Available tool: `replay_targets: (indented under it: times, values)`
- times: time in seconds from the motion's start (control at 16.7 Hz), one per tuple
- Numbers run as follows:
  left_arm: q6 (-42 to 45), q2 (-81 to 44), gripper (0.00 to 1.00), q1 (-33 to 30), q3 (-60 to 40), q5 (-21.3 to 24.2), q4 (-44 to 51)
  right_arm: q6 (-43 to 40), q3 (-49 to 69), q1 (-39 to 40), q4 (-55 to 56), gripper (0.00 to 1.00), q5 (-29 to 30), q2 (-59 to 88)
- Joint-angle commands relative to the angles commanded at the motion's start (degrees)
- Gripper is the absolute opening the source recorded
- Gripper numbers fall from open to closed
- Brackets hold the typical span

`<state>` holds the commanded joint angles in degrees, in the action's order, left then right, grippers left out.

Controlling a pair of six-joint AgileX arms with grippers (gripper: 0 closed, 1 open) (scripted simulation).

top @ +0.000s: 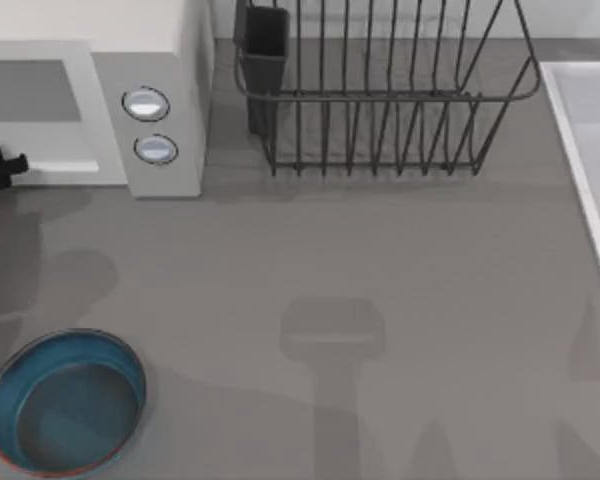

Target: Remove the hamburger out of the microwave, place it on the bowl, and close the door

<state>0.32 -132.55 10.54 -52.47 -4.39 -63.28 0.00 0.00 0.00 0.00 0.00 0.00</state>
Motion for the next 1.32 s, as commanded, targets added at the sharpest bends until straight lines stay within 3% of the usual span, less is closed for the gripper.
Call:
replay_targets:
  times: [0.36,0.54,1.02,1.32]
  values:
    - [1.1,7.1,0.00,3.7,23.9,3.5,-15.2,0.0,0.0,0.0,0.0,1.00,0.0,0.0]
    - [1.5,9.9,0.00,5.1,31.3,4.8,-20.7,0.0,0.0,0.0,0.0,1.00,0.0,0.0]
    - [1.7,11.3,0.00,5.2,32.8,5.0,-21.6,0.0,0.0,0.0,0.0,1.00,0.0,0.0]
    - [1.7,20.8,0.00,5.2,31.7,4.9,-11.7,0.0,0.0,0.0,0.0,1.00,0.0,0.0]
